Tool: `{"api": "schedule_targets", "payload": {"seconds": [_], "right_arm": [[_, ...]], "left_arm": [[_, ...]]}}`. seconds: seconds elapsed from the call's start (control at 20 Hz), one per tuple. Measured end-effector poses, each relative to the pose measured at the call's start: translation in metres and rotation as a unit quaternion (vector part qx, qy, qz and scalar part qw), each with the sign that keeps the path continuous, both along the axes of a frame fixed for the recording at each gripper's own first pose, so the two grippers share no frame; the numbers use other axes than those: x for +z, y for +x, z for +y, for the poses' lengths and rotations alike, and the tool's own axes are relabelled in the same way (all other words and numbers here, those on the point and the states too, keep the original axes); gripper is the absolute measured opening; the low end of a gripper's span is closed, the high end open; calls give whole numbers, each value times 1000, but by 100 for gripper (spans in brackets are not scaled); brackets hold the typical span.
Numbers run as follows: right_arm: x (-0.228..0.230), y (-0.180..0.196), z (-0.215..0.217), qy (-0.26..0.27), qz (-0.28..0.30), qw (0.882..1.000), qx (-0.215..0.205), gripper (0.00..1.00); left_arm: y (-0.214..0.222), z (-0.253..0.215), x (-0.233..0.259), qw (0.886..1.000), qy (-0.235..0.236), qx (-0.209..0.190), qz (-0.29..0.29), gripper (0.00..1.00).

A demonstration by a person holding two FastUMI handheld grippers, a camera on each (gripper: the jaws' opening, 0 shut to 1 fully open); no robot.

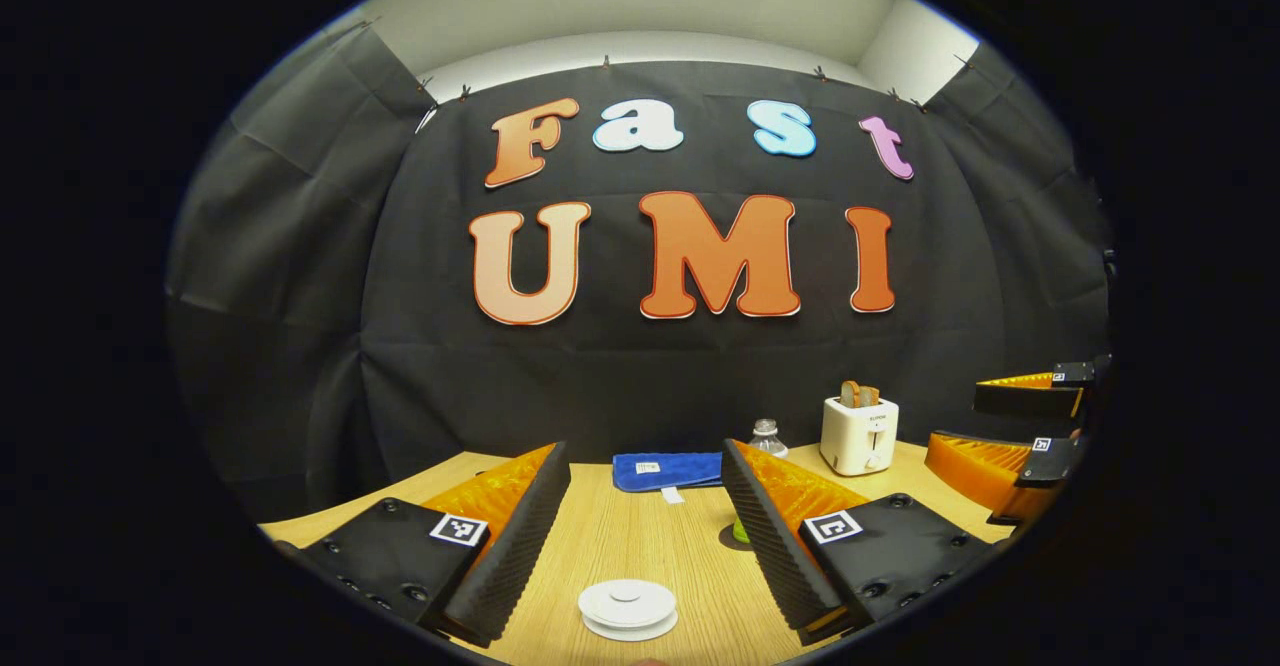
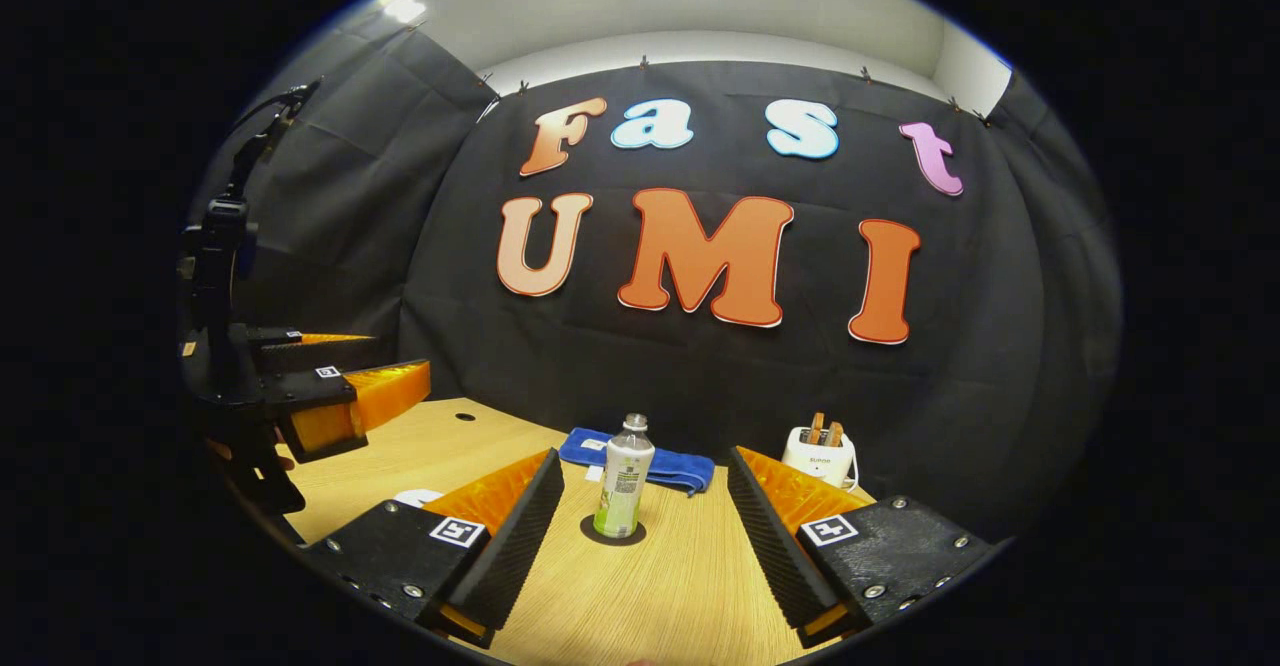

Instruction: Open the teacup lid with one hand, grasp the water bottle and pour water into the teacup with the other hand; after pouring, place the water bottle on the coaster and then close the teacup lid.

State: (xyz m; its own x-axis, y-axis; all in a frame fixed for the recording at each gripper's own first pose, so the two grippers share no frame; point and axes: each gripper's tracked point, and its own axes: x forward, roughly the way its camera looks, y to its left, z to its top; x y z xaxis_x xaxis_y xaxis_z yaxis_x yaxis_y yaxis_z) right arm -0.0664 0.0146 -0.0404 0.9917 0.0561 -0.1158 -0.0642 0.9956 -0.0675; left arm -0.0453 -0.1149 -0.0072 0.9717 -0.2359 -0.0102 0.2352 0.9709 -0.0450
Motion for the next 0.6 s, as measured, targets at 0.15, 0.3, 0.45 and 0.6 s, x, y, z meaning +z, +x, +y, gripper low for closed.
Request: {"api": "schedule_targets", "payload": {"seconds": [0.15,0.3,0.45,0.6], "right_arm": [[2,1,-1,2,-4,1000,1,99],[5,3,-4,-1,-8,1000,1,99],[6,9,-5,7,-9,1000,-1,99],[5,13,-8,4,-4,1000,-6,99]], "left_arm": [[-1,-6,-2,1000,6,-4,0,95],[1,-8,0,1000,8,-3,-3,95],[7,-6,0,1000,18,1,-4,95],[12,-9,1,1000,25,0,-9,99]]}}
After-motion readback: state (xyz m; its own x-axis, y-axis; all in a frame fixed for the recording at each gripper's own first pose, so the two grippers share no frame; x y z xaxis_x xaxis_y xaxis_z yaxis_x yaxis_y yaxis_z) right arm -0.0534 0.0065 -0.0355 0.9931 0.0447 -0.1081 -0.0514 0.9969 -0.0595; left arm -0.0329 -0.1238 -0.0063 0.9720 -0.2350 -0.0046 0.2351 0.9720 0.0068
